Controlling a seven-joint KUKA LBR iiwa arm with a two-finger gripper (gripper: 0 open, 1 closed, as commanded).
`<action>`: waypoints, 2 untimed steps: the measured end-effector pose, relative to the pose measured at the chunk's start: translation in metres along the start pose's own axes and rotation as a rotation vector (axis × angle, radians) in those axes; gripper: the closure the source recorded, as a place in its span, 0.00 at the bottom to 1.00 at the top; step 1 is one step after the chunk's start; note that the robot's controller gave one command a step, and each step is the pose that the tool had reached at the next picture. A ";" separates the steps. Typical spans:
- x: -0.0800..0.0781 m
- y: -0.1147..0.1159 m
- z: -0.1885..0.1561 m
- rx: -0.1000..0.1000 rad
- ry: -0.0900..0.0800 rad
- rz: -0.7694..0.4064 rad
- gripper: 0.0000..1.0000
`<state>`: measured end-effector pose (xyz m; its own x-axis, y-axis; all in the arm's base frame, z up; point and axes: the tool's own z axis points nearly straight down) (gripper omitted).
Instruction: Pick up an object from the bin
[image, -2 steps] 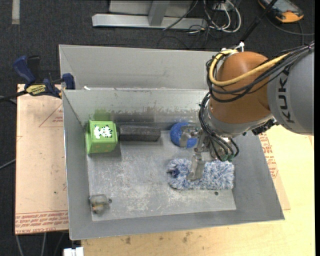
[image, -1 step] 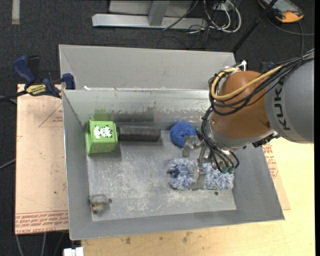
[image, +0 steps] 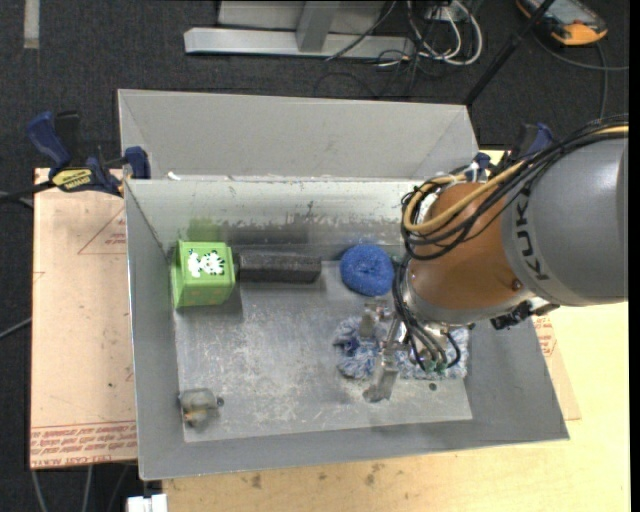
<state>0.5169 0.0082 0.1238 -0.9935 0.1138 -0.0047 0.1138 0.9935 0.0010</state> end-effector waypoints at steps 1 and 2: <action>-0.030 0.015 0.027 0.000 0.003 0.039 1.00; -0.030 0.015 0.027 0.000 0.003 0.039 1.00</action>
Offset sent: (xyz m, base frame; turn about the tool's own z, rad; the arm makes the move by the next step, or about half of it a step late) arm 0.0000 0.0000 0.0000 0.0000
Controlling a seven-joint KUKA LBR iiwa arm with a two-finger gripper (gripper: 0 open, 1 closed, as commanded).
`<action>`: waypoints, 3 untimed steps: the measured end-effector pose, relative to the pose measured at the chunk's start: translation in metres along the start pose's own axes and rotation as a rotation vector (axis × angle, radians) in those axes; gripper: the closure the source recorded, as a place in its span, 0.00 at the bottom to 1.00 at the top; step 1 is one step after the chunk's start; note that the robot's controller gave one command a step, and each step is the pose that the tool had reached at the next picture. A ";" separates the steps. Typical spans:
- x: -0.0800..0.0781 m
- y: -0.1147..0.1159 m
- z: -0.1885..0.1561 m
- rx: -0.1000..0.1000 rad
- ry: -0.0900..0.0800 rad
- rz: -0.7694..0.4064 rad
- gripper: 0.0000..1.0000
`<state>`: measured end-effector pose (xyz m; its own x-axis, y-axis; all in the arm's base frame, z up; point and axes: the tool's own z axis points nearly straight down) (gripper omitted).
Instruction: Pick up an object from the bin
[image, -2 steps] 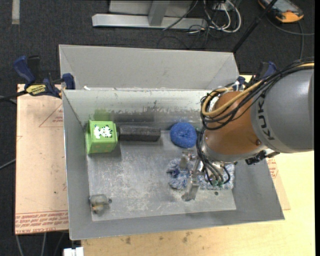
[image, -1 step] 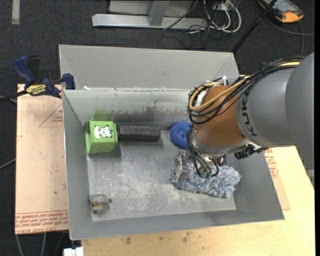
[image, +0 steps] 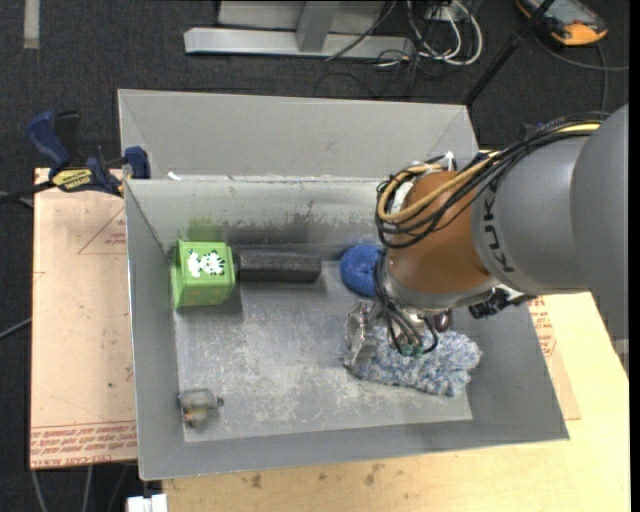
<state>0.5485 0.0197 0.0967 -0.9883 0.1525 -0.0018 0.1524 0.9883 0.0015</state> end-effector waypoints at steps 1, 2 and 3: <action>-0.008 0.001 -0.083 0.000 0.000 -0.022 1.00; -0.008 0.001 -0.084 0.000 0.000 -0.022 0.00; -0.008 0.001 -0.084 0.000 0.000 -0.022 0.00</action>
Offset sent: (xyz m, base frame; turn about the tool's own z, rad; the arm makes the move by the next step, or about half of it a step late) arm 0.0000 0.0000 0.0000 0.0000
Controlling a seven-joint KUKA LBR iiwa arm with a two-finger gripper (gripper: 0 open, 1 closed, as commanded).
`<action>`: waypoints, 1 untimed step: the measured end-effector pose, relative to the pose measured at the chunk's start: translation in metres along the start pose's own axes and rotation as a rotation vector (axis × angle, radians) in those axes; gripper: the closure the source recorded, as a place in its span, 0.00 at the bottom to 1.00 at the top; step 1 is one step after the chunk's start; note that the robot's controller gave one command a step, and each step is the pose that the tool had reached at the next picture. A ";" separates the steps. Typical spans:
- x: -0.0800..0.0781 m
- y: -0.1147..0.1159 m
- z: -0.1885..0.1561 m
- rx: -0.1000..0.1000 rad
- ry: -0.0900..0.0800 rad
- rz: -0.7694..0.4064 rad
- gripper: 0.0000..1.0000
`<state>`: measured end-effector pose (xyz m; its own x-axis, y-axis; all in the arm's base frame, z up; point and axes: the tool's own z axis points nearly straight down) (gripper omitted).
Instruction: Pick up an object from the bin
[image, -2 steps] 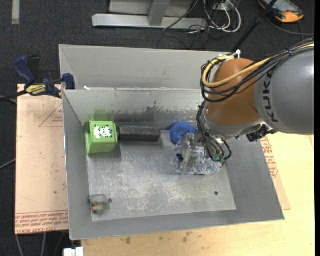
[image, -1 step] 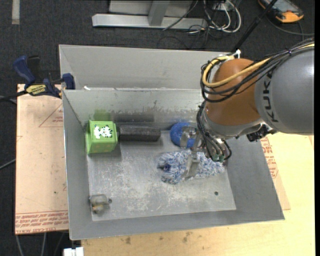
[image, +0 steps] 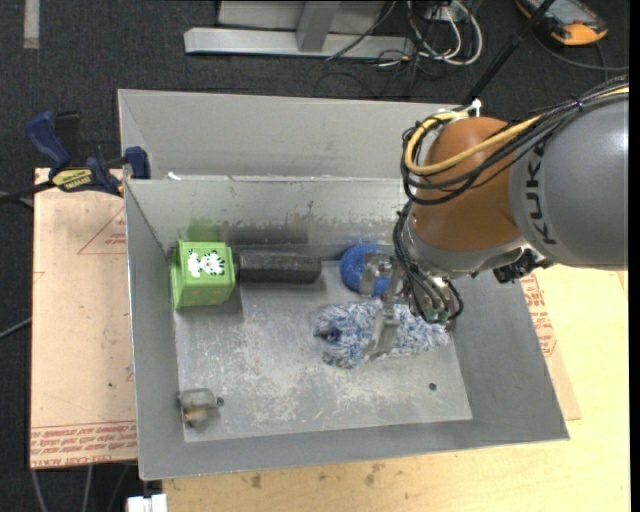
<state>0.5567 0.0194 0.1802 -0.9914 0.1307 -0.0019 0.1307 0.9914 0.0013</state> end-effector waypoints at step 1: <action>-0.007 0.002 0.050 0.000 -0.005 -0.066 0.00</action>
Offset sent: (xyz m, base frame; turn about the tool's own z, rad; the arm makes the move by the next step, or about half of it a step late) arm 0.0103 -0.0069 -0.1101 -0.0556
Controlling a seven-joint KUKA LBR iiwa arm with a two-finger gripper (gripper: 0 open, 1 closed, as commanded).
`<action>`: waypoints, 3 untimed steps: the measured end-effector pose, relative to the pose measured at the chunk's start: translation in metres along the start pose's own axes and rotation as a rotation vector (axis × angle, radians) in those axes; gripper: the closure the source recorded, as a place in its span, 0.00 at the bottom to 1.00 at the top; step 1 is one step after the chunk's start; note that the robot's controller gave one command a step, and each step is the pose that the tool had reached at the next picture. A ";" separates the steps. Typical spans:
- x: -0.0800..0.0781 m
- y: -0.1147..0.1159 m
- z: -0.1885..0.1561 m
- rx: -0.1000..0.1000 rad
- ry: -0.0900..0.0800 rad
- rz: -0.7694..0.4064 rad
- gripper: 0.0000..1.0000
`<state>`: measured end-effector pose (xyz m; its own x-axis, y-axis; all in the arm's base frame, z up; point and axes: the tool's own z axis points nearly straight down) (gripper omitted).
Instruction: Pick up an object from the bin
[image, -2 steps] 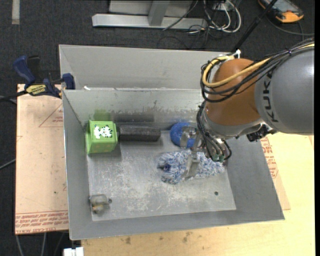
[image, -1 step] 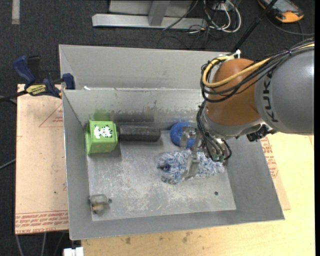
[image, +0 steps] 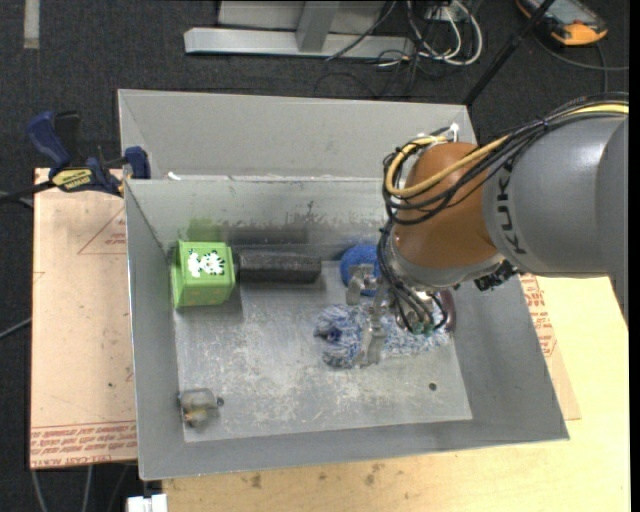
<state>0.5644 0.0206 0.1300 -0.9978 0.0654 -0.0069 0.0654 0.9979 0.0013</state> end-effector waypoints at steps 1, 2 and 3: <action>-0.004 -0.007 0.059 0.000 0.003 0.010 1.00; -0.004 -0.007 0.059 -0.001 0.003 0.010 1.00; -0.011 0.003 -0.062 0.000 0.004 -0.007 1.00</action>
Offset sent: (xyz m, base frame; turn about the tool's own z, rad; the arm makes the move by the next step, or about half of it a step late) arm 0.0000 0.0000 0.0000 0.0000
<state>0.5754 0.0225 0.1924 -0.9983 0.0581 -0.0024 0.0581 0.9983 0.0012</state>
